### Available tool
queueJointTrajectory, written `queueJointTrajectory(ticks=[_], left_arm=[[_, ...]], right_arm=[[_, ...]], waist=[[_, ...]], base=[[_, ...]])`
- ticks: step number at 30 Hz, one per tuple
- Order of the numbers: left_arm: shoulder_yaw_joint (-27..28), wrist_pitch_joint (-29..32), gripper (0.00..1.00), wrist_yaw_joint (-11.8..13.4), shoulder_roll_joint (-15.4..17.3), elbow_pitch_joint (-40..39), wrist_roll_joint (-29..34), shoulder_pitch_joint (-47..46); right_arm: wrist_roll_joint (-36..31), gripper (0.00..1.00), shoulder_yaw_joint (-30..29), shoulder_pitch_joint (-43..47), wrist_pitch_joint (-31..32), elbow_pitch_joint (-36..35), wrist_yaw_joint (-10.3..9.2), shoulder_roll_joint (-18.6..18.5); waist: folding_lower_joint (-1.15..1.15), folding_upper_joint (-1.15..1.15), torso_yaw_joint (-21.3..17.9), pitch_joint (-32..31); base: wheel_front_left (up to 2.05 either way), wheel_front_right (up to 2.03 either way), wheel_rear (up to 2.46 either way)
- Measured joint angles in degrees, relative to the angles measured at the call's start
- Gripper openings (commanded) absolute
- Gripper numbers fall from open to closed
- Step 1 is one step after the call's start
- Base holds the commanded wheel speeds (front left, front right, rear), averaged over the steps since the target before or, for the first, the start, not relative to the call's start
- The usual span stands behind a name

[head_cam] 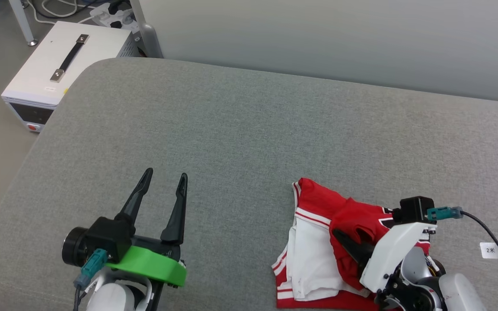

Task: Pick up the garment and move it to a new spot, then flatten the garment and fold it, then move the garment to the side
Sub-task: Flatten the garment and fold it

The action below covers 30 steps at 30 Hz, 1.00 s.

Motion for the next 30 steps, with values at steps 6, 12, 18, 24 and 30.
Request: queueJointTrajectory(ticks=[6,12,18,24,30], left_arm=[[-0.3,0.0,1.0,0.0,0.0,0.5,0.0,0.0],[-0.2,0.0,1.0,0.0,0.2,0.8,0.0,0.0],[0.2,0.0,1.0,0.0,0.3,1.0,-0.1,0.0],[0.2,0.0,1.0,0.0,0.3,1.0,-0.1,0.0],[0.2,0.0,1.0,0.0,0.3,0.9,-0.1,0.1]], right_arm=[[0.5,0.0,2.3,-2.5,-2.6,4.8,0.0,0.0],[0.3,1.0,5.6,-4.6,-4.6,7.3,0.0,0.0],[4.8,1.0,11.9,-5.0,-4.5,5.0,0.0,0.1],[8.0,1.0,14.5,-6.0,-4.3,2.0,0.0,0.3],[0.3,1.0,11.0,-9.2,-4.9,-0.6,0.0,-0.2]], waist=[[0.0,0.0,0.9,0.1],[0.0,0.0,1.3,-0.1],[0.0,0.0,0.8,-0.9],[0.0,0.0,-0.1,-1.8],[0.0,0.0,-1.6,-2.3]], base=[[0.0,0.0,0.0],[0.0,0.0,0.0],[0.0,0.0,0.0],[0.0,0.0,0.0],[0.0,0.0,0.0]])
